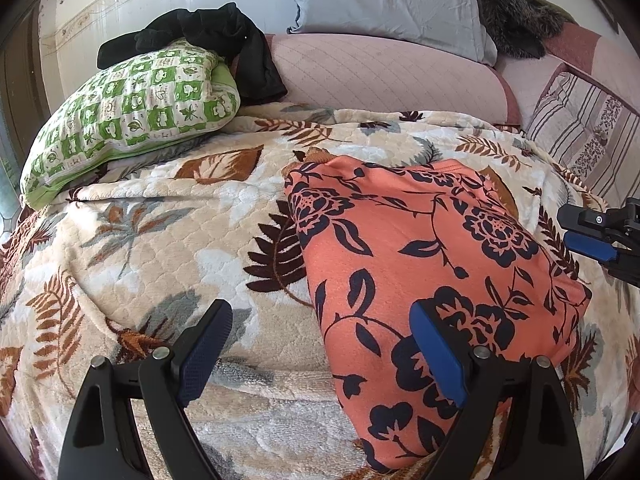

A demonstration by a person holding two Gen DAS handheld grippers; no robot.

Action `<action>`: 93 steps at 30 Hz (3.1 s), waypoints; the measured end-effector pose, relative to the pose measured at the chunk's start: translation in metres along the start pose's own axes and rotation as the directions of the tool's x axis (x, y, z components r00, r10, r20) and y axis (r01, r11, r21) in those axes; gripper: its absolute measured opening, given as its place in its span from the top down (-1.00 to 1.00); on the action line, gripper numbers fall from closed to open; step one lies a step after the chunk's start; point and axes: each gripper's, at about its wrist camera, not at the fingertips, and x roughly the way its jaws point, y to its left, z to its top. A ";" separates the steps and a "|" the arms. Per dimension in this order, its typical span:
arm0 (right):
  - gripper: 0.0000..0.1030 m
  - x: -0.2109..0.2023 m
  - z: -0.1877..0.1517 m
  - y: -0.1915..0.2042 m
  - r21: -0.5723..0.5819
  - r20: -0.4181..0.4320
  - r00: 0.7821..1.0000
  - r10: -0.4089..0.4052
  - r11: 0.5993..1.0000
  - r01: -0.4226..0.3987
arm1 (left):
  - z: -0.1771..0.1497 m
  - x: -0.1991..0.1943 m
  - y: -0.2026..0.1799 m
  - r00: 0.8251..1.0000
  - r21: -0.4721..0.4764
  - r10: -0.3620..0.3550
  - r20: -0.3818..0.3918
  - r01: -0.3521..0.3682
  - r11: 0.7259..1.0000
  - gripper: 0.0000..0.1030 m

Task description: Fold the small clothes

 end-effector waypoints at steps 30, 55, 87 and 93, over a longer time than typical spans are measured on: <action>-0.17 0.013 -0.005 0.005 0.031 -0.073 0.996 0.049 0.998 -0.046 | -0.002 0.002 -0.002 1.000 0.012 -0.011 -0.016 0.011 1.000 -0.75; -0.19 0.004 -0.004 0.030 0.029 -0.022 0.996 0.087 0.996 -0.086 | 0.003 -0.013 0.000 1.000 0.000 -0.020 0.021 0.020 1.000 -0.76; -0.19 0.048 -0.022 0.022 0.079 -0.227 0.974 -0.006 0.997 0.024 | 0.000 -0.011 0.002 1.000 0.010 -0.013 0.001 0.013 1.000 -0.76; -0.19 0.047 -0.022 0.021 0.088 -0.227 0.974 0.000 0.996 0.021 | 0.000 -0.010 0.003 1.000 0.008 -0.015 -0.002 0.015 1.000 -0.76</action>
